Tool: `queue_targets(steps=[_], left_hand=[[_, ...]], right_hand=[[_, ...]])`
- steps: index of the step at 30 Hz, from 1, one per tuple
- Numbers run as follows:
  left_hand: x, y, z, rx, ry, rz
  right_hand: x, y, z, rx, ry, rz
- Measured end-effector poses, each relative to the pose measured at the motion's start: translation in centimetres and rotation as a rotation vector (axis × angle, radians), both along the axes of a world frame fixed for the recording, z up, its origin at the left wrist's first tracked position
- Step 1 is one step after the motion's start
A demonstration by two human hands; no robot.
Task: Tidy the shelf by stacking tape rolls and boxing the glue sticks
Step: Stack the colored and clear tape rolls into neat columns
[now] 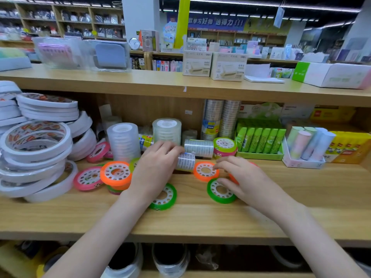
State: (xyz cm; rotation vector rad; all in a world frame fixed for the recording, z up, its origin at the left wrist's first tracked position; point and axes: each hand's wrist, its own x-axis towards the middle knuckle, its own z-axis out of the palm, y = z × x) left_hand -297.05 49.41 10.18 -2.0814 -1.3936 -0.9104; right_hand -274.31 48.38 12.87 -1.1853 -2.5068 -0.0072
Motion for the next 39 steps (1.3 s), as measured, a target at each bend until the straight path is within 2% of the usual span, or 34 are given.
queue_targets(steps=[2,5,9,14,17,19,21,22,25,27,30,32,34,36,39], left_hand=[[0.3,0.2,-0.1,0.024,-0.005,0.015],[0.5,0.4,-0.1,0.038,0.007,0.040],[0.2,-0.3,0.5,0.003,-0.090,0.002],[-0.6,-3.2,1.2,0.091,-0.133,-0.076],[-1.9,-5.1,0.9,0.118,-0.106,-0.032],[-3.1,-5.9,0.5,0.072,-0.114,0.041],[-4.2,-6.6,0.2,-0.032,-0.146,0.136],[-4.6,-6.9,0.0,-0.084,-0.155,0.176],[-5.1,-7.6,-0.6,-0.194,-0.136,0.228],[-5.3,-7.9,-0.8,-0.204,-0.163,0.220],[-6.2,-8.3,-1.2,-0.200,-0.228,0.238],[-6.6,-8.5,-1.5,-0.221,-0.237,0.256],[-6.7,-8.7,-1.6,-0.263,-0.223,0.255],[-6.7,-8.8,-1.7,-0.304,-0.213,0.228],[-7.2,-9.0,-1.7,-0.303,-0.214,0.165]], right_hand=[[0.3,-1.2,-0.3,-0.003,0.036,-0.025],[0.0,-2.3,-1.4,-0.045,-0.035,-0.003],[0.0,-1.9,-1.7,-0.047,0.008,-0.001],[0.2,-2.4,-2.1,-0.117,0.014,0.055],[-0.1,-2.1,-1.7,-0.136,0.032,0.105],[-0.4,-1.3,-1.2,-0.124,0.131,0.092],[-1.1,-0.2,-0.6,-0.021,0.232,0.048],[-1.6,0.2,-0.5,0.020,0.224,0.015],[-2.7,1.5,-1.3,0.028,-0.002,-0.120],[-3.1,1.4,-1.7,0.086,0.016,-0.147],[-3.5,-0.2,-1.5,0.116,0.249,0.004],[-4.8,-1.6,-1.5,-0.030,0.226,0.203],[-6.2,-2.3,-2.4,-0.183,0.124,0.310],[-6.9,-2.4,-3.2,-0.181,0.058,0.325],[-6.4,-2.0,-2.9,-0.154,0.097,0.243]])
